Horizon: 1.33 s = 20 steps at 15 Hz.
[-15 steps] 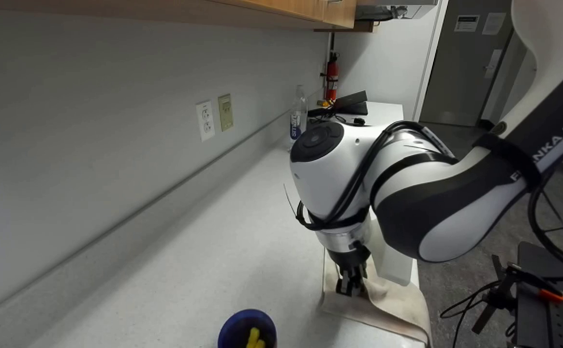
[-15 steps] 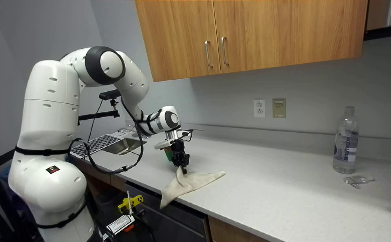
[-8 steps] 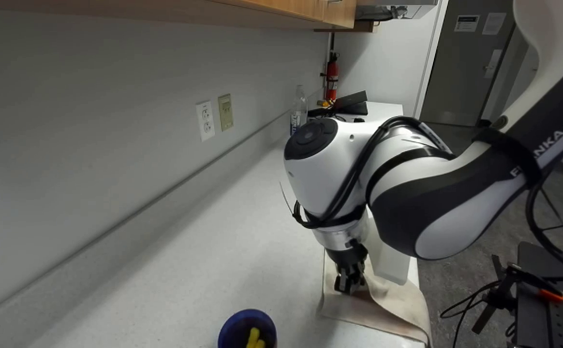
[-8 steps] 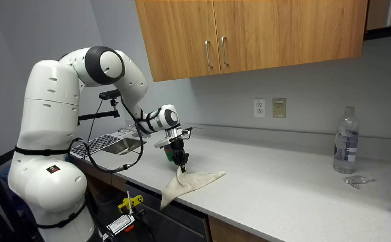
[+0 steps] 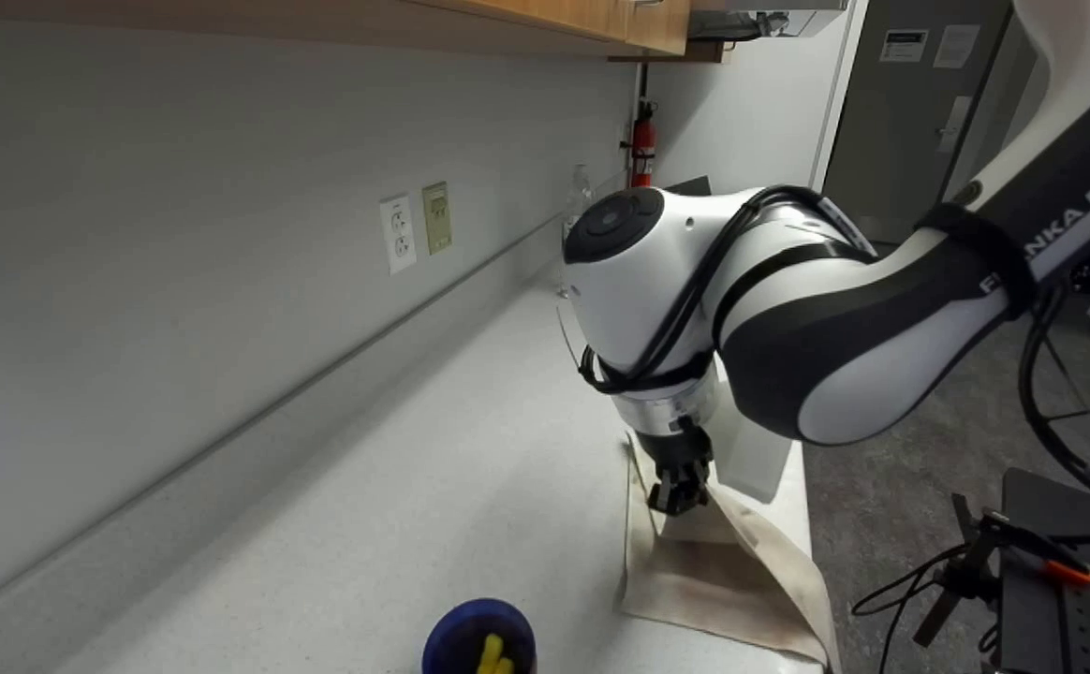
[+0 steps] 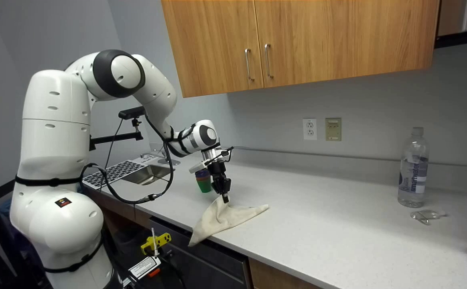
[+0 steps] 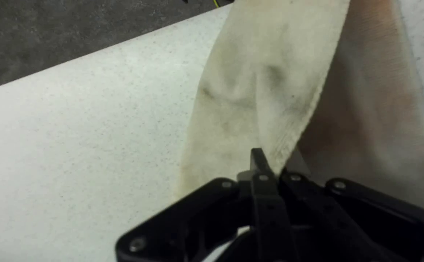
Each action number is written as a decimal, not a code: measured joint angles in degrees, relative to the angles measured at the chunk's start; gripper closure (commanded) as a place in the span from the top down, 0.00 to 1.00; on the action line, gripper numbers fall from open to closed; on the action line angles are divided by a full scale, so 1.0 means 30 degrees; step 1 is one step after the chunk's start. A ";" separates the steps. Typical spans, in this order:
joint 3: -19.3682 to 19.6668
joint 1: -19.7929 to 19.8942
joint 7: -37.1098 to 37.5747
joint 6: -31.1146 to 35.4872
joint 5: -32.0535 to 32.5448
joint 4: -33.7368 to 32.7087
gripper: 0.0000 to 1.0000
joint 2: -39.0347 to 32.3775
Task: Unfold the towel
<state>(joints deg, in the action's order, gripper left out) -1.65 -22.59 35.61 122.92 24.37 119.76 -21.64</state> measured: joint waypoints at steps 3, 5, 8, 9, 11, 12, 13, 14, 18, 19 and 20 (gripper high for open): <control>0.0786 0.0687 0.1120 -0.0004 0.0464 0.0916 0.00 0.1117; 0.1140 0.1462 0.1734 -0.0003 0.0572 0.1628 0.00 0.1907; 0.1409 0.2692 0.2501 0.0021 0.0579 0.2651 0.00 0.2942; 0.1440 0.3083 0.2725 0.0026 0.0579 0.2987 0.00 0.3243; 0.1450 0.3757 0.3145 0.0034 0.0579 0.3606 0.00 0.3763; 0.1451 0.4023 0.3347 0.0036 0.0579 0.3890 0.00 0.3980; 0.1450 0.4234 0.3525 0.0036 0.0579 0.4134 0.00 0.4158; 0.1449 0.4399 0.3686 0.0037 0.0579 0.4347 0.00 0.4306; 0.1422 0.4767 0.4090 0.0076 0.0579 0.4861 0.27 0.4630; 0.1399 0.4802 0.4103 0.0155 0.0545 0.4909 0.28 0.4636; 0.1364 0.4822 0.4107 0.0270 0.0415 0.4952 0.35 0.4636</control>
<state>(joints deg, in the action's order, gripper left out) 2.45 -8.12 47.93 123.73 25.61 134.62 -7.73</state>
